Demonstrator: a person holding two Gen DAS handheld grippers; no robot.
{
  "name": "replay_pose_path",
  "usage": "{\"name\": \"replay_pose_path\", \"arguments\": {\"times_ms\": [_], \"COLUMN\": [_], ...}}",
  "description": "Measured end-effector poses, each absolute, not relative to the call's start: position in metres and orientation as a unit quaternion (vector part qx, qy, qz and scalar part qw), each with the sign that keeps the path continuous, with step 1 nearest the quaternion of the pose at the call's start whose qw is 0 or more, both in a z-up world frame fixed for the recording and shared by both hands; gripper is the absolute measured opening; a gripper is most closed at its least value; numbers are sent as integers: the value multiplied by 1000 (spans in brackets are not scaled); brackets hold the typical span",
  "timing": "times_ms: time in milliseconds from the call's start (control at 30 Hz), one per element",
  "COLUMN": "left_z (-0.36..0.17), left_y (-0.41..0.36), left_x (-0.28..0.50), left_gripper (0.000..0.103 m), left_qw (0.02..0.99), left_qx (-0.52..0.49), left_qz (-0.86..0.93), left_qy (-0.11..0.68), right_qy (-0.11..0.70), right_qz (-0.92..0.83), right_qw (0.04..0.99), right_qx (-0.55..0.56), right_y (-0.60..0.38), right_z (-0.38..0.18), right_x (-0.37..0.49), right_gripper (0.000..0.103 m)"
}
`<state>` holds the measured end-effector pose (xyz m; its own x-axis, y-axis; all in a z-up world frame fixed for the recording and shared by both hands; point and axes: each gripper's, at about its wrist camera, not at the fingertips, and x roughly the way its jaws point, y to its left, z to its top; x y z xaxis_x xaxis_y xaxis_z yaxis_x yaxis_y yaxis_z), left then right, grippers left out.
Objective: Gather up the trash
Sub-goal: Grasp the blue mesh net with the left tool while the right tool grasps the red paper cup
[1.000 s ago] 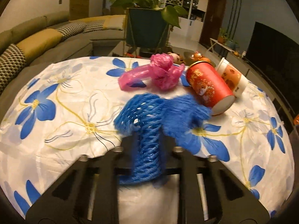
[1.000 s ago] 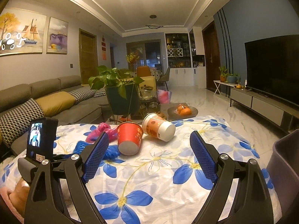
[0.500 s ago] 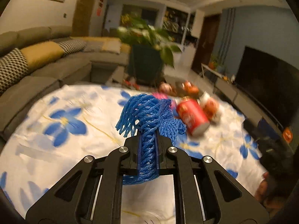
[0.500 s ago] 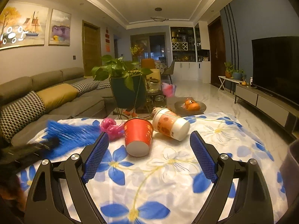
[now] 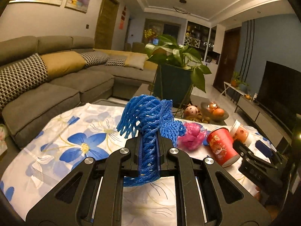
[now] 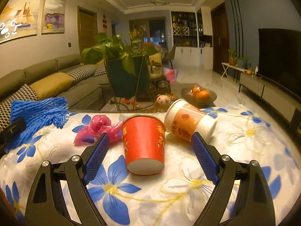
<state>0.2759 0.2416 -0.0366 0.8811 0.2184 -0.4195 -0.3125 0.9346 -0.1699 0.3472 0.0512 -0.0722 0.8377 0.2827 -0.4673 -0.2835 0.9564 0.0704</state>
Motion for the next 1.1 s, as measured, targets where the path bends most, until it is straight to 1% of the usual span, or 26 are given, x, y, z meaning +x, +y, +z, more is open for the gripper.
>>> {"name": "replay_pose_path", "arguments": {"times_ms": [167,267,433,500,800,1100], "left_z": [-45,-50,-52,-53,-59,-60], "left_y": [241,243,246,246,248,244], "left_x": [279,280,280,280,283,283], "left_gripper": [10,10,10,10,10,10], "left_qw": [962,961,961,961,958,958], "left_qx": [-110,-116,-123,-122,-125,-123], "left_qz": [137,133,132,130,130,130], "left_qy": [207,211,212,213,221,226], "right_qy": [275,289,312,320,315,288], "right_qz": [149,148,145,146,155,156], "right_qw": [950,946,939,936,936,945], "right_qx": [-8,-15,-15,-15,-29,-18], "right_y": [63,67,70,71,74,58], "right_z": [-84,-90,-99,-102,-101,-89], "right_x": [365,370,377,379,370,344], "right_gripper": [85,81,71,62,58,57]}}
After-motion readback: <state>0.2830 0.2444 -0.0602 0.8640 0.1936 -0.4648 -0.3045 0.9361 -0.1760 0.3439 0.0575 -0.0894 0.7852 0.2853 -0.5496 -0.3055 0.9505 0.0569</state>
